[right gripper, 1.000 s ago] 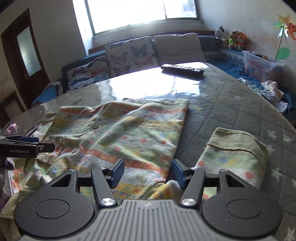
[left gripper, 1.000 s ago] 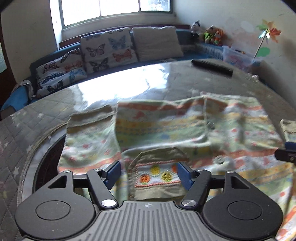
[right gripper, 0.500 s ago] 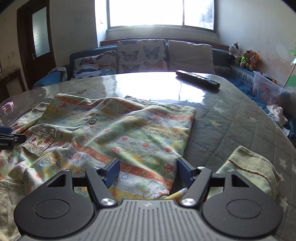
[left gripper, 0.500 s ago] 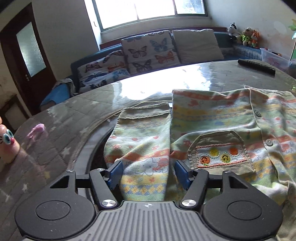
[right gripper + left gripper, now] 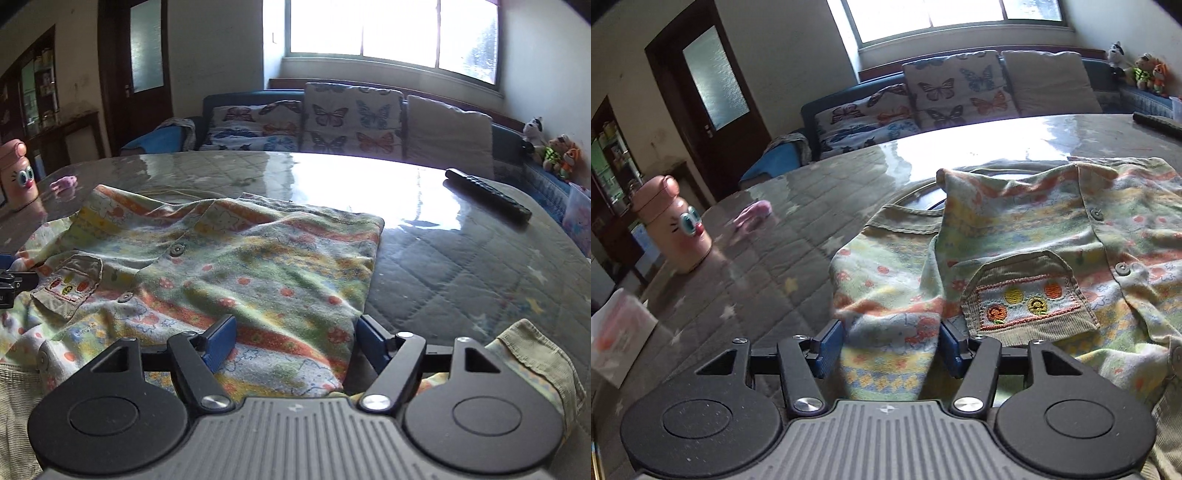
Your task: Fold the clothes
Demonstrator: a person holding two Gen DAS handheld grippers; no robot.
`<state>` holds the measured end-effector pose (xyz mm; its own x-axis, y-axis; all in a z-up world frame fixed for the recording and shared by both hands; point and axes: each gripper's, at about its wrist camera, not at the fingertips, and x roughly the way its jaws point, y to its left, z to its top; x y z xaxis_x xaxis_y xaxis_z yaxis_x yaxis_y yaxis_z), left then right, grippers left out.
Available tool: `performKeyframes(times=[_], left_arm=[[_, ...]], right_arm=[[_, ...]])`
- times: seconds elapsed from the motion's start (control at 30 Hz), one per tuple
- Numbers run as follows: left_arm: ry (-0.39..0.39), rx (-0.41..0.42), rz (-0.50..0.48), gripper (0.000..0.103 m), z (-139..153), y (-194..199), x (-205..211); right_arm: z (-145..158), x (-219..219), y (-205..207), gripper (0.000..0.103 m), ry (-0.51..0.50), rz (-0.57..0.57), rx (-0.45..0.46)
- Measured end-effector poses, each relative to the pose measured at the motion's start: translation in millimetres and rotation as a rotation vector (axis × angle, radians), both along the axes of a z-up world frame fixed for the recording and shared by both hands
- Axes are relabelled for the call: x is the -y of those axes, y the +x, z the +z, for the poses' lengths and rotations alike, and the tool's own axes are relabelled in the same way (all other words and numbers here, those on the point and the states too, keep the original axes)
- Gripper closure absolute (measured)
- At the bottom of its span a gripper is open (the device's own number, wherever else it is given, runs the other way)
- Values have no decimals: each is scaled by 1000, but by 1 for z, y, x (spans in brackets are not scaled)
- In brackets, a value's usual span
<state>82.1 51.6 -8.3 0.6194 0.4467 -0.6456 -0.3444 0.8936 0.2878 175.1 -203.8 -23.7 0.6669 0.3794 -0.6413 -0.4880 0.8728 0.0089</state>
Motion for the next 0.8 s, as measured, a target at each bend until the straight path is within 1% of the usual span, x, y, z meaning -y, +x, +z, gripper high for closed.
performKeyframes(times=[0.13, 0.33, 0.5, 0.63, 0.8], left_arm=[[-1, -3, 15, 42, 2, -13, -2], [11, 2, 13, 40, 1, -19, 4], [18, 8, 18, 36, 1, -20, 4], [16, 11, 19, 32, 0, -21, 1], [13, 15, 19, 29, 0, -21, -2]], right_arm=[[5, 10, -15, 30, -5, 15, -15], [12, 34, -49, 30, -45, -12, 4], [13, 60, -71, 30, -70, -101, 17], [14, 75, -85, 30, -41, -179, 11], [15, 96, -96, 29, -4, -289, -19]])
